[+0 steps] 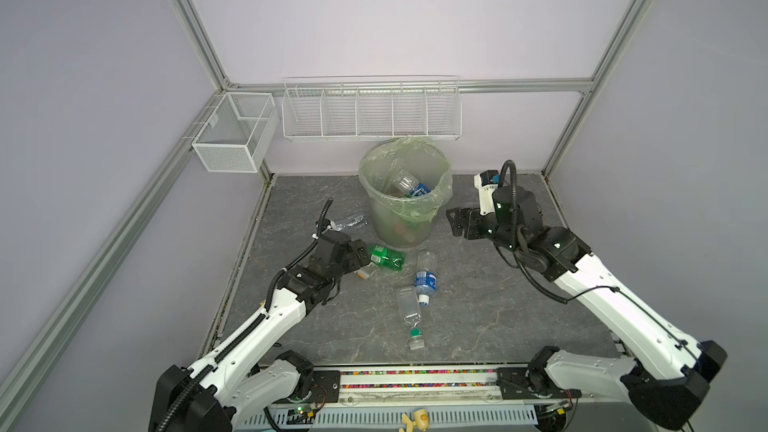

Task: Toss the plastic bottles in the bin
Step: 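Draw the right gripper back from the bin toward the robot, then move the left gripper down onto the clear square bottle and close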

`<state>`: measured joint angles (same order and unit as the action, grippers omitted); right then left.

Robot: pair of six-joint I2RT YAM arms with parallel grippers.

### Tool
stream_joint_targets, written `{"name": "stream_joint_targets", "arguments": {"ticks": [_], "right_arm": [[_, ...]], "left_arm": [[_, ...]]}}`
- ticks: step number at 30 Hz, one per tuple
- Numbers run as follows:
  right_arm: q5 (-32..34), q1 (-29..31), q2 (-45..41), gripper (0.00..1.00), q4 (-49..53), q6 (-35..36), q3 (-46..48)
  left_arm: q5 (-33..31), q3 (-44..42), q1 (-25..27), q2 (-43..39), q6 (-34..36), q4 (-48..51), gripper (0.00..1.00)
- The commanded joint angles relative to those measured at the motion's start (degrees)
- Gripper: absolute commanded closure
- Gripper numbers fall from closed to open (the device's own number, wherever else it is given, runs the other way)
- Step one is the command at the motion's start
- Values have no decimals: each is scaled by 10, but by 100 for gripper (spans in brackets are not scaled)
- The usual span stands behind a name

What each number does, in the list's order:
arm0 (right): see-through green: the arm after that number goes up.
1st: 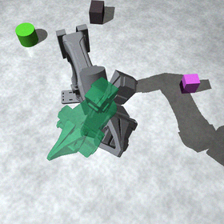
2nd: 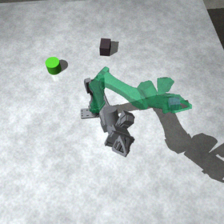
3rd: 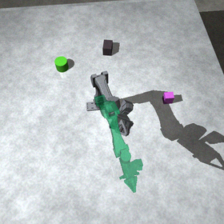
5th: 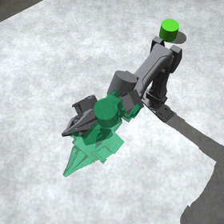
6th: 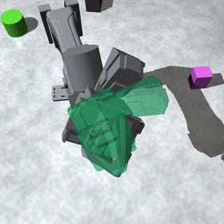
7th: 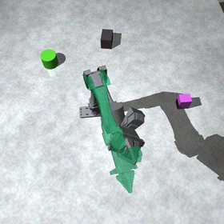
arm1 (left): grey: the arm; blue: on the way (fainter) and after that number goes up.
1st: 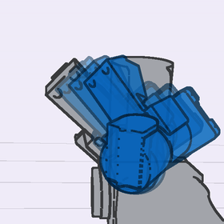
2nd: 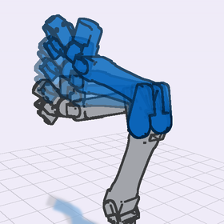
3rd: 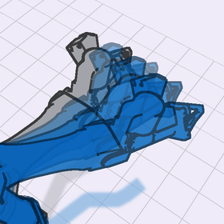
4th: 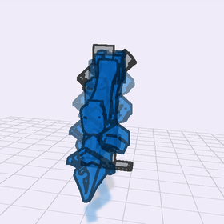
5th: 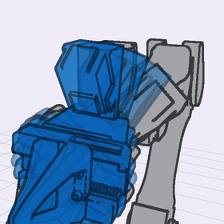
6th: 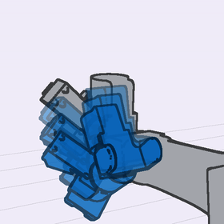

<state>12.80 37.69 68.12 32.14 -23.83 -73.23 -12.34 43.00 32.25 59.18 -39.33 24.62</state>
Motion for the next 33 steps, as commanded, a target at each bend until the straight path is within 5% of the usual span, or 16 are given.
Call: {"name": "stream_joint_targets", "arguments": {"ticks": [1,16,33], "right_arm": [[16,1,-24,12,11,-24,29],[10,1,-75,12,32,-78,127],[4,1,-85,12,35,-97,149]], "left_arm": [[26,-14,-2,-18,-25,-29,1],[95,-115,13,-66,-131,-50,1],[70,-103,126,-45,-165,-24,1]]}}
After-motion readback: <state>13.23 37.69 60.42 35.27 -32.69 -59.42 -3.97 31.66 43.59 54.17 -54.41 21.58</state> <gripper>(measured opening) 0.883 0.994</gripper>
